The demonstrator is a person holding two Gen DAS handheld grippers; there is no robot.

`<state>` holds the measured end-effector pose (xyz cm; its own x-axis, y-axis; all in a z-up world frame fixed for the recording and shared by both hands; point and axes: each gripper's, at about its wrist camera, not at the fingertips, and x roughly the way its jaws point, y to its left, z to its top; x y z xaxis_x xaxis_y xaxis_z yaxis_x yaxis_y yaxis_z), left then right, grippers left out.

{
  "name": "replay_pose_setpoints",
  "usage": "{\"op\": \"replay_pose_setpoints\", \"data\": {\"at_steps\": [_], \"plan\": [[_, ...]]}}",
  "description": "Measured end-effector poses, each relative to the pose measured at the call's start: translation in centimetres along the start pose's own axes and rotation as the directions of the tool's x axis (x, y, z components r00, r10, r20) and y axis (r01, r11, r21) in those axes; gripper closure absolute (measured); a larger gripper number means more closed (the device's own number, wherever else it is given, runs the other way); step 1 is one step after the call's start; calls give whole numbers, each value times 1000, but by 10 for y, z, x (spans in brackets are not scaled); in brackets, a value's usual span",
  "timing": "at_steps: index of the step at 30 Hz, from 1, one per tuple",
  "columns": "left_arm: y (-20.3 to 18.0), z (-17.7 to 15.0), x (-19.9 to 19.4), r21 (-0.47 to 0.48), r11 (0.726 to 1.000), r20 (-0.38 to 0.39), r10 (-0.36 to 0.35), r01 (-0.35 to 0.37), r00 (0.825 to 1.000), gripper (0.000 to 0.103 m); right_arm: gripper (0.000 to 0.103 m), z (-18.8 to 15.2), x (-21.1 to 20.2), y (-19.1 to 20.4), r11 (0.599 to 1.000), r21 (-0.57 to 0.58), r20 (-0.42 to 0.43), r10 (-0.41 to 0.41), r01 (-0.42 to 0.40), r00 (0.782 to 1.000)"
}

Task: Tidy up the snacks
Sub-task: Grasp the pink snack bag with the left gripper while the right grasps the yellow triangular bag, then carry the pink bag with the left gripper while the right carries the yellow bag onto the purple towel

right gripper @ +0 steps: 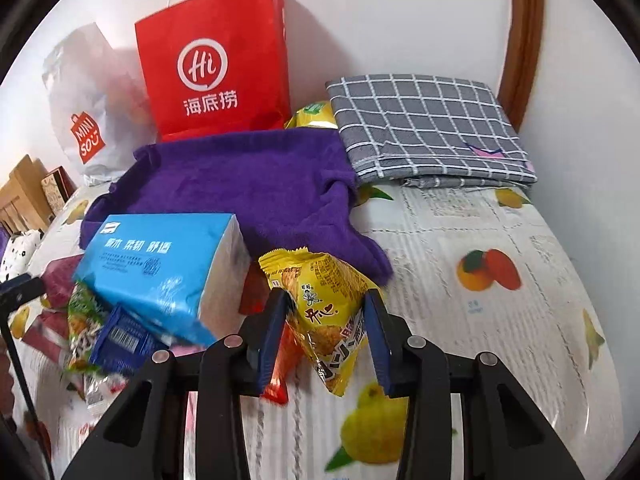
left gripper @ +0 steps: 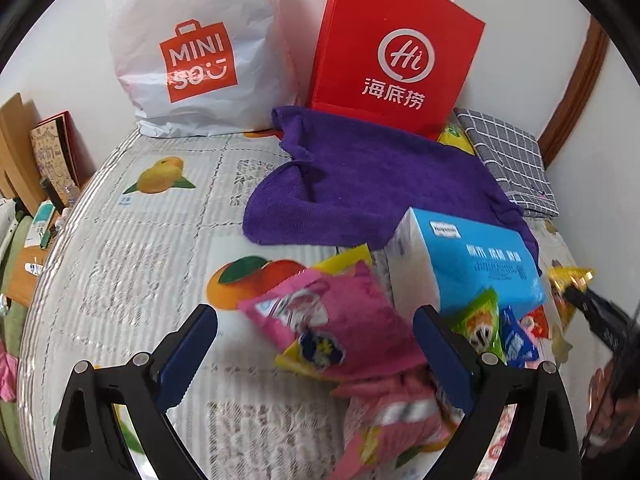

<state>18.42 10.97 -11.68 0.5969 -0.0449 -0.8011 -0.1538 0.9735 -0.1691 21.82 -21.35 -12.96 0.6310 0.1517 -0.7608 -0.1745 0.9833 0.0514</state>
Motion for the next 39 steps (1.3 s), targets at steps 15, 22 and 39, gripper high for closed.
{"op": "replay_pose_setpoints", "data": {"at_steps": [15,22,39], "plan": [[-8,2,23,-11,999,-82,-36,36,996,48,64,-38,-3,-16,999,37,-44,-6,8,999],[3,-1,0,-27,999,-48,-45,44,998,53,64,-37,-23,-16,998,60,-22,-5,7,1000],[11,-18,-76,-7,997,46,-72,72,996,54,65,-46,-75,12,996,84,16,12,-13,1000]]}}
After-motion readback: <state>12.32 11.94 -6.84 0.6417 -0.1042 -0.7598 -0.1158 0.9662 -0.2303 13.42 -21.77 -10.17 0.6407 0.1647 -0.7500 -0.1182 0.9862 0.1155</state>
